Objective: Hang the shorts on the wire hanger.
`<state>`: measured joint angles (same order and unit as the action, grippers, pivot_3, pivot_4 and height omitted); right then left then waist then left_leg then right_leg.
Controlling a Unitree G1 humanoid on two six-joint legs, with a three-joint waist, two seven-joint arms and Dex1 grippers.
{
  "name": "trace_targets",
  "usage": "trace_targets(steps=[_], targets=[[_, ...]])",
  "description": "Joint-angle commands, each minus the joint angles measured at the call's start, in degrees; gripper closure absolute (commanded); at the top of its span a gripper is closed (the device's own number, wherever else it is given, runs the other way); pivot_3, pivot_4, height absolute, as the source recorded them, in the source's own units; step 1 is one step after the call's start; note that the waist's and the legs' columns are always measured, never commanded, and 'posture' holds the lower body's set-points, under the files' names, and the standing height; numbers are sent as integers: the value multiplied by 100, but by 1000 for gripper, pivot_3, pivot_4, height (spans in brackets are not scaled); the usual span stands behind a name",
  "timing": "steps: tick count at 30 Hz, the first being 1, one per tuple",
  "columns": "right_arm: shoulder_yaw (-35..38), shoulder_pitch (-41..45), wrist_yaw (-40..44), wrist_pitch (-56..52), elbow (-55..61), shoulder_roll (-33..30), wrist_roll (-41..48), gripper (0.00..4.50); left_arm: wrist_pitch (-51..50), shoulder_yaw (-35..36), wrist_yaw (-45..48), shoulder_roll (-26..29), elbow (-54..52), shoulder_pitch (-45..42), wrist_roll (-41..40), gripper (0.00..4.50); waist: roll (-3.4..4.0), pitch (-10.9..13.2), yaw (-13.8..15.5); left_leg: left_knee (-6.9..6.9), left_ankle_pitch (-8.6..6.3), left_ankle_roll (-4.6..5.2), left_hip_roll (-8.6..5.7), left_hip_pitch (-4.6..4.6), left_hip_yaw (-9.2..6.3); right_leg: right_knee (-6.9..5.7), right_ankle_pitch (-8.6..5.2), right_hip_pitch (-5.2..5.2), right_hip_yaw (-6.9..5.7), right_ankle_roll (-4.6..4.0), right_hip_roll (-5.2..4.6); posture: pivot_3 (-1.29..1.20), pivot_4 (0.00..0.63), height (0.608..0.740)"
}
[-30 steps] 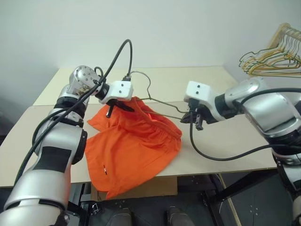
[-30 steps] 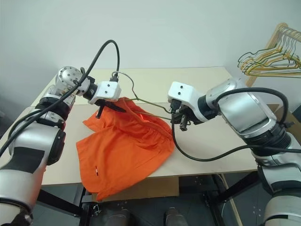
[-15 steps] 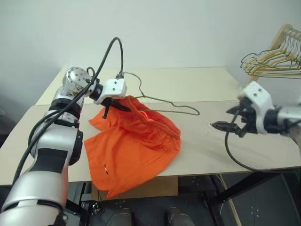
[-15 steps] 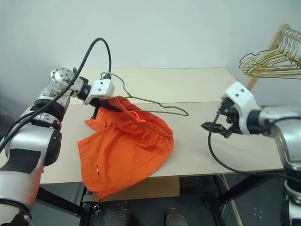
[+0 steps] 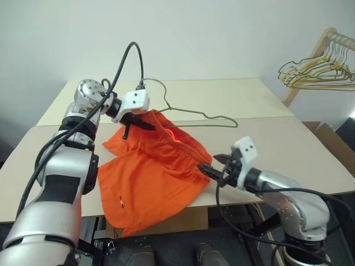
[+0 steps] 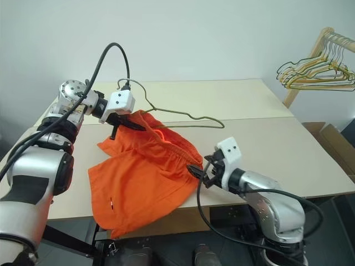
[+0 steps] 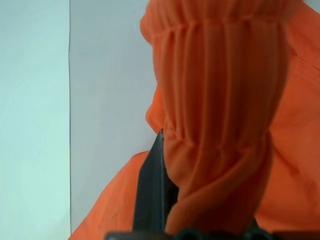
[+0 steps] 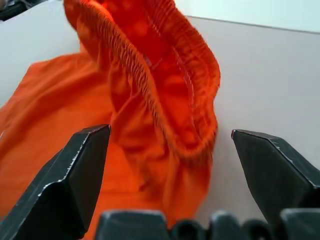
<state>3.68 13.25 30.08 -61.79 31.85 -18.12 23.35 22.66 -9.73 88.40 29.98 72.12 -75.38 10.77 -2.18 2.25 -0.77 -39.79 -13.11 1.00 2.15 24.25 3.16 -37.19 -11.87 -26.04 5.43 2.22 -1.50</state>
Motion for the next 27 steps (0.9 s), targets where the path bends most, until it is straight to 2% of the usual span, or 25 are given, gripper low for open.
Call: trace_targets(steps=[1,4,13,17,24,27], targets=[[-200,203,-135,170,-194,71,25,374,-22,139,-15,78,-192,-40,-167,4500,0,0,12,0,0,0,0,1,-1,0,0,0,-1,0,0,52,0,740],[-283,223,-119,260,-318,15,61,1252,-35,153,-24,94,-219,-10,-176,4500,0,0,10,0,0,0,0,0,-1,0,7,0,-1,-10,0,60,0,740],[-84,146,-12,399,-522,-276,208,4456,-48,208,12,178,-339,153,-225,4500,0,0,9,0,0,0,1,-1,-4,-1,8,1,-2,-13,2,71,0,740],[80,171,319,434,-621,-801,330,4484,25,201,270,251,-413,275,-325,4500,0,0,12,0,0,0,0,-1,-4,-1,8,2,-2,-13,1,70,0,740],[303,303,1118,840,-1201,-2237,265,4484,725,-389,410,601,-630,706,-357,4500,0,0,19,0,0,0,0,-7,-4,1,8,9,-1,-13,1,70,0,740],[307,403,1308,1034,-1458,-2598,258,4484,763,-447,410,623,-655,801,-393,4500,-1,0,30,-1,0,0,0,-8,-3,1,8,10,-1,-13,1,70,0,740]])
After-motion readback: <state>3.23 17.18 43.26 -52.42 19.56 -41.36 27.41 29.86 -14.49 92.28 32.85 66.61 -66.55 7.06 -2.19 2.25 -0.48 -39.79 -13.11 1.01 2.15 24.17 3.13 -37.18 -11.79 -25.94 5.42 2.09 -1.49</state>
